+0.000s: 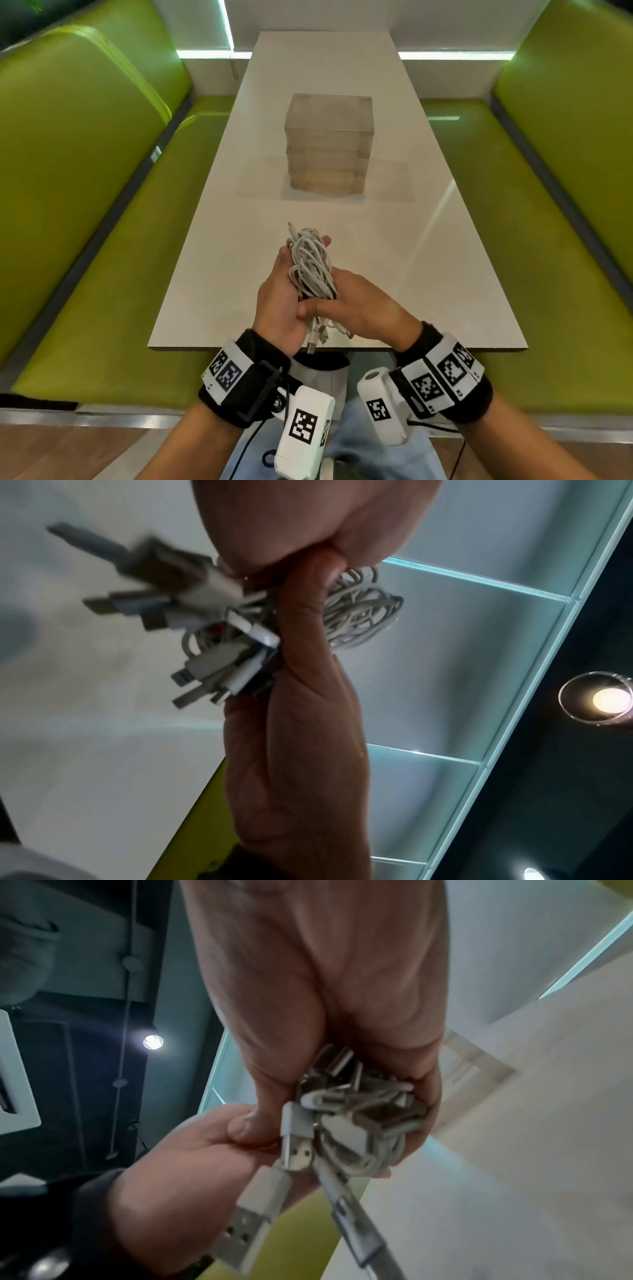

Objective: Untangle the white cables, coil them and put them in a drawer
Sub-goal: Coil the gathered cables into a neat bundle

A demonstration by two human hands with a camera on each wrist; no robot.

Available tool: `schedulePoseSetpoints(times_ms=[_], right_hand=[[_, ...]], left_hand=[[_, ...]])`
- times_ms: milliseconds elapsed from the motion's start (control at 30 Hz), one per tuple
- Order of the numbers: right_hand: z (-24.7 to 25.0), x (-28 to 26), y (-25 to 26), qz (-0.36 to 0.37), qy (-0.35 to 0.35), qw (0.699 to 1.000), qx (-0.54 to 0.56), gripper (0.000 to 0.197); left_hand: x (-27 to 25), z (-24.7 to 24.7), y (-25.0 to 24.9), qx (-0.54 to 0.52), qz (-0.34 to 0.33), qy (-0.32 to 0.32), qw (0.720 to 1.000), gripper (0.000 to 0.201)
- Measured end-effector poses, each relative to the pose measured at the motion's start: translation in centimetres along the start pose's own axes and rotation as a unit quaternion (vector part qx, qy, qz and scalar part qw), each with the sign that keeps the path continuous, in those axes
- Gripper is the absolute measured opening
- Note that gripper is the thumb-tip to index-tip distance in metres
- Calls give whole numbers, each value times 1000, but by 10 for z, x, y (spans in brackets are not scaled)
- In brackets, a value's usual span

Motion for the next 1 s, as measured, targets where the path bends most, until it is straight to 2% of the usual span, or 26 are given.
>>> schedulePoseSetpoints(times_ms=[100, 233, 300, 400, 433, 533, 600, 633, 733, 800, 867, 1000], right_hand=[[-3, -1, -1, 9, 18, 999, 48, 25], [2, -2, -7, -15, -19, 995, 101, 18], [6, -4, -8, -26, -21, 992, 121, 14], [10, -6, -1, -21, 16, 994, 106, 4], [9, -6, 4, -8, 30, 995, 92, 6], [2, -5, 15, 22, 65, 996, 65, 18], [-1, -7, 17, 36, 91, 991, 90, 9], [-1, -8, 17, 40, 110, 987, 114, 4], [-4, -13, 13, 38, 168, 956, 236, 17], [-6, -14, 12, 44, 195, 936, 290, 16], [-7, -13, 11, 46, 189, 933, 303, 10], [-5, -8, 13, 78, 172, 941, 280, 11]], left_hand=[[-3, 1, 2, 22, -3, 0, 1000, 46], [-4, 1, 0, 33, 11, 34, 999, 53], [-5, 1, -6, 47, 4, 64, 997, 67], [-7, -2, -13, 91, -26, 103, 990, 92], [-7, -3, -13, 106, -38, 101, 988, 87], [-6, -2, -15, 91, -52, 46, 993, 31], [-5, -1, -17, 55, -52, 27, 997, 17], [-5, 0, -19, 37, -54, 26, 998, 16], [-6, 0, -22, 19, -54, 48, 997, 11], [-7, -1, -23, 25, -58, 69, 996, 14], [-7, -2, -24, 26, -57, 85, 994, 21], [-5, -3, -25, 45, -60, 106, 992, 26]])
Point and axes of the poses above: each hand's wrist, its own x-axis towards the middle knuckle, its own z-axis out of the back of the hand, y = z × x, the point moved 3 cm from there along x, towards the middle knuckle, and after that the axes turned 4 degrees about -x, right-handed, at the moved point
